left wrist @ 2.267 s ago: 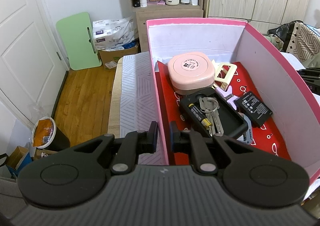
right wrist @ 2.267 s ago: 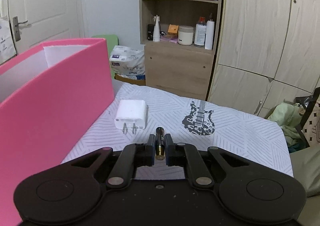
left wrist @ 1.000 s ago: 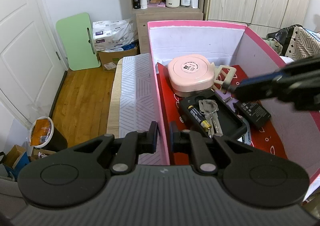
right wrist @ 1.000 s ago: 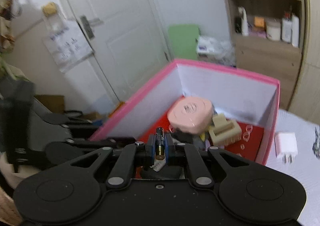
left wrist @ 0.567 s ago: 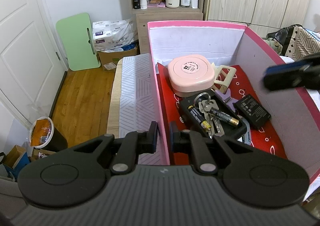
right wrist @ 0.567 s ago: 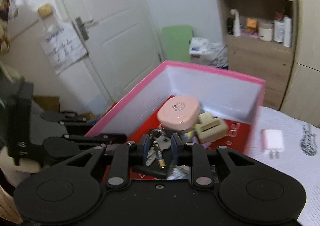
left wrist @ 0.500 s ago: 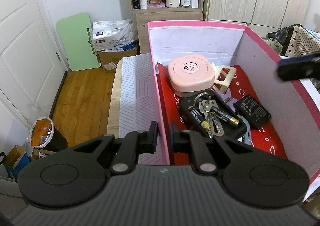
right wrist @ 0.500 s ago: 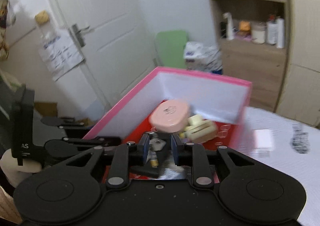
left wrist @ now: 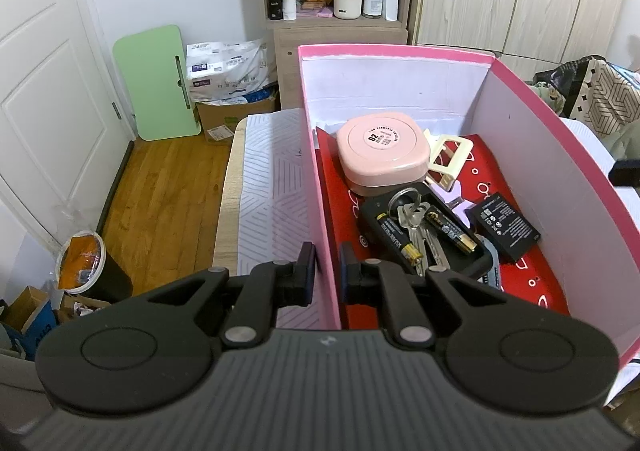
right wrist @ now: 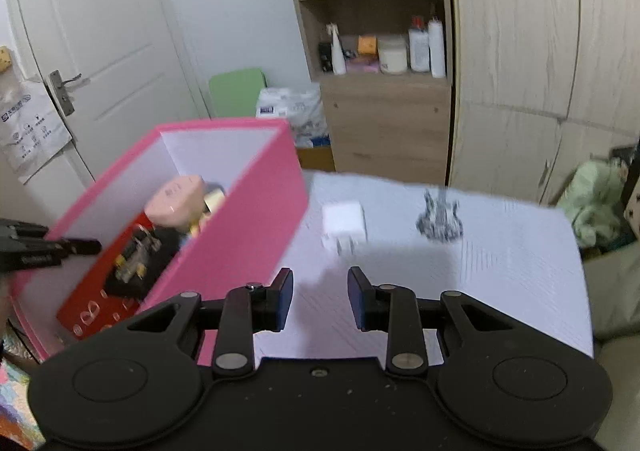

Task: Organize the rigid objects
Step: 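Carry the second battery into the pink box and release, then grasp the white wall charger with the right gripper, then carry the white charger into the pink box and release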

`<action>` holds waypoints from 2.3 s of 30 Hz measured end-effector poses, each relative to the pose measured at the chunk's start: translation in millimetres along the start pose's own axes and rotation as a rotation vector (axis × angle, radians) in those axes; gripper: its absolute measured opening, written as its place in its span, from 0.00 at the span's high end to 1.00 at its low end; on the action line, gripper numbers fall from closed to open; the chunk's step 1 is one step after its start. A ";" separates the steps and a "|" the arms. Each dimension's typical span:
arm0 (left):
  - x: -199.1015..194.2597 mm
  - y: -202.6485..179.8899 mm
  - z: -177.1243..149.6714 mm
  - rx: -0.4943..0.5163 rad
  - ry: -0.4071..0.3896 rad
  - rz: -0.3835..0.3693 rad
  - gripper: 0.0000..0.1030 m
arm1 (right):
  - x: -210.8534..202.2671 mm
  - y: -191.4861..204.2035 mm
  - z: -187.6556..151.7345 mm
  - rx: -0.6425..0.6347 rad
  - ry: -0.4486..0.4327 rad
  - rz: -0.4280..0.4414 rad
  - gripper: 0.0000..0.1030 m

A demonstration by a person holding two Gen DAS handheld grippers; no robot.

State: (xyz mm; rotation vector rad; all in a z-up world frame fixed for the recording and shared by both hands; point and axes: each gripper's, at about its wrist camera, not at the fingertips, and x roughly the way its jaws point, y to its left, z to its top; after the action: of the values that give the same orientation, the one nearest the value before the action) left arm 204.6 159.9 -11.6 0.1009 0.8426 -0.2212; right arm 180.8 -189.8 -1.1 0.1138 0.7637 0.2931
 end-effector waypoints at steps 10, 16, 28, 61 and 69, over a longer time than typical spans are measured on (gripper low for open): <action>-0.5 -1.5 0.5 0.014 -0.003 0.004 0.91 | 49.4 -5.9 -6.2 -0.109 0.085 -0.032 0.46; -0.6 -0.9 0.1 0.008 -0.009 0.001 0.91 | 82.5 -5.2 5.4 -0.152 0.111 -0.042 0.37; -0.7 -1.3 0.2 0.012 -0.010 0.002 0.91 | 133.3 -8.6 23.7 -0.183 0.026 -0.025 0.26; -1.8 -2.7 0.3 0.012 -0.018 0.010 0.91 | 31.3 9.9 -2.6 -0.012 0.051 -0.069 0.54; -1.3 -1.8 0.7 0.009 -0.018 0.007 0.91 | -1.9 15.9 -3.4 -0.014 -0.001 -0.078 0.54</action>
State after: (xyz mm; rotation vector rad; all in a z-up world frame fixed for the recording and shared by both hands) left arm 203.8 158.3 -10.2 0.1097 0.8234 -0.2189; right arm 173.7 -175.2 1.1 0.0714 0.7628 0.2244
